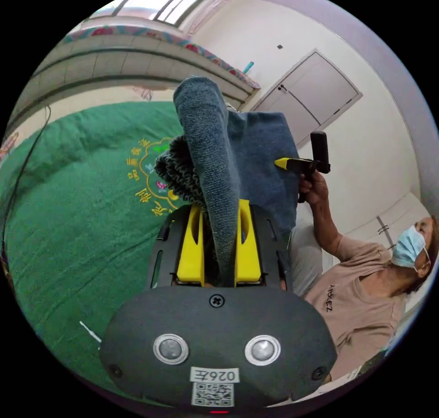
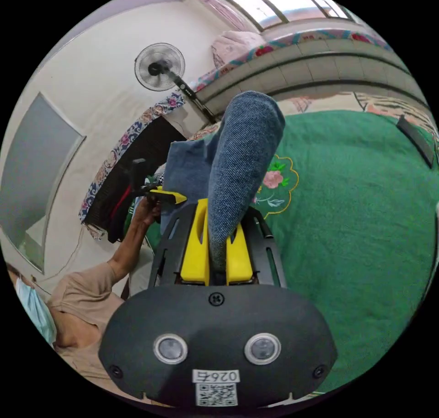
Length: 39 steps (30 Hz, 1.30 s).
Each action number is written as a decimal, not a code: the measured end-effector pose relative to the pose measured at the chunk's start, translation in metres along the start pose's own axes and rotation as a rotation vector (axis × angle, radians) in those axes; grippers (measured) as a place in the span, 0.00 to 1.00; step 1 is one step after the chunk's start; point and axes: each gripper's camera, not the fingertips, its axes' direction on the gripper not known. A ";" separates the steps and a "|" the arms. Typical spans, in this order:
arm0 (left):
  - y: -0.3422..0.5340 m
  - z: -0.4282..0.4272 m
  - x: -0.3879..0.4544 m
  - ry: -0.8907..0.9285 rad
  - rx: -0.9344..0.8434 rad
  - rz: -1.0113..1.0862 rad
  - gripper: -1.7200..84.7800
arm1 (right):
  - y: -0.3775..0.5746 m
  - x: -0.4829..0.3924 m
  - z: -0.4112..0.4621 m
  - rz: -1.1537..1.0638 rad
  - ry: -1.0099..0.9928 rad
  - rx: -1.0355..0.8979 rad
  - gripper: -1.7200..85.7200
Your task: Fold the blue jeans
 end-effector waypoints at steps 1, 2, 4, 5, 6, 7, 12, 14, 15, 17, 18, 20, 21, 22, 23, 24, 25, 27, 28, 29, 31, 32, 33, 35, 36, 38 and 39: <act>0.005 0.005 0.020 -0.012 0.045 0.026 0.14 | 0.009 -0.009 -0.022 -0.029 0.006 0.049 0.03; 0.006 0.008 0.029 -0.016 0.061 0.040 0.14 | 0.019 -0.015 -0.044 -0.052 0.010 0.101 0.03; 0.002 0.028 0.071 -0.042 0.086 0.118 0.14 | 0.042 -0.021 -0.077 -0.079 0.030 0.186 0.03; -0.001 0.035 0.083 -0.050 0.085 0.147 0.14 | 0.062 -0.022 -0.100 -0.087 0.056 0.247 0.03; -0.009 0.053 0.108 -0.059 0.076 0.211 0.14 | 0.072 -0.021 -0.111 -0.086 0.069 0.276 0.03; -0.019 0.076 0.133 -0.057 0.059 0.275 0.14 | 0.093 -0.016 -0.135 -0.076 0.099 0.336 0.03; -0.068 0.206 0.223 0.031 -0.050 0.491 0.14 | 0.183 0.030 -0.224 0.040 0.218 0.570 0.03; -0.087 0.267 0.258 0.069 -0.106 0.570 0.14 | 0.228 0.061 -0.258 0.123 0.301 0.663 0.03; -0.099 0.310 0.282 0.092 -0.147 0.615 0.14 | 0.238 0.070 -0.266 0.147 0.325 0.685 0.03; -0.117 0.381 0.314 0.132 -0.202 0.663 0.15 | 0.280 0.112 -0.291 0.272 0.410 0.775 0.04; -0.128 0.432 0.331 0.148 -0.229 0.674 0.16 | 0.290 0.125 -0.296 0.315 0.425 0.802 0.04; -0.143 0.509 0.337 0.104 -0.299 0.567 0.17 | 0.327 0.193 -0.304 0.506 0.505 0.838 0.05; -0.144 0.555 0.331 0.060 -0.352 0.448 0.17 | 0.335 0.213 -0.303 0.573 0.532 0.816 0.06; -0.134 0.590 0.323 0.064 -0.383 0.347 0.16 | 0.351 0.253 -0.295 0.722 0.567 0.724 0.07; -0.126 0.602 0.321 0.096 -0.384 0.324 0.16 | 0.367 0.282 -0.283 0.828 0.578 0.634 0.09; -0.106 0.618 0.319 0.169 -0.358 0.305 0.15 | 0.376 0.286 -0.278 0.815 0.569 0.639 0.09; -0.085 0.623 0.319 0.211 -0.308 0.310 0.13 | 0.395 0.283 -0.269 0.765 0.546 0.710 0.09; -0.054 0.624 0.324 0.203 -0.243 0.366 0.12 | 0.420 0.266 -0.255 0.719 0.583 0.786 0.09; -0.035 0.624 0.331 0.161 -0.210 0.420 0.11 | 0.432 0.246 -0.243 0.681 0.683 0.832 0.08; -0.026 0.624 0.334 0.140 -0.197 0.450 0.10 | 0.438 0.224 -0.229 0.629 0.807 0.876 0.07; 0.007 0.628 0.353 0.041 -0.145 0.566 0.07 | 0.436 0.194 -0.201 0.495 0.954 0.920 0.05; 0.015 0.629 0.358 0.013 -0.124 0.592 0.06 | 0.426 0.181 -0.179 0.377 1.022 0.903 0.03; 0.031 0.633 0.370 -0.045 -0.081 0.646 0.03 | 0.420 0.176 -0.165 0.310 1.047 0.886 0.02; 0.056 0.648 0.390 -0.139 -0.076 0.729 0.02 | 0.391 0.181 -0.105 0.137 1.133 0.754 0.01; 0.075 0.667 0.402 -0.195 -0.124 0.794 0.01 | 0.383 0.188 -0.088 0.122 1.157 0.698 0.01; 0.106 0.694 0.416 -0.312 -0.155 0.892 0.01 | 0.359 0.244 -0.014 0.179 1.240 0.337 0.01; 0.130 0.698 0.421 -0.396 -0.065 0.957 0.01 | 0.355 0.266 0.006 0.236 1.248 0.194 0.01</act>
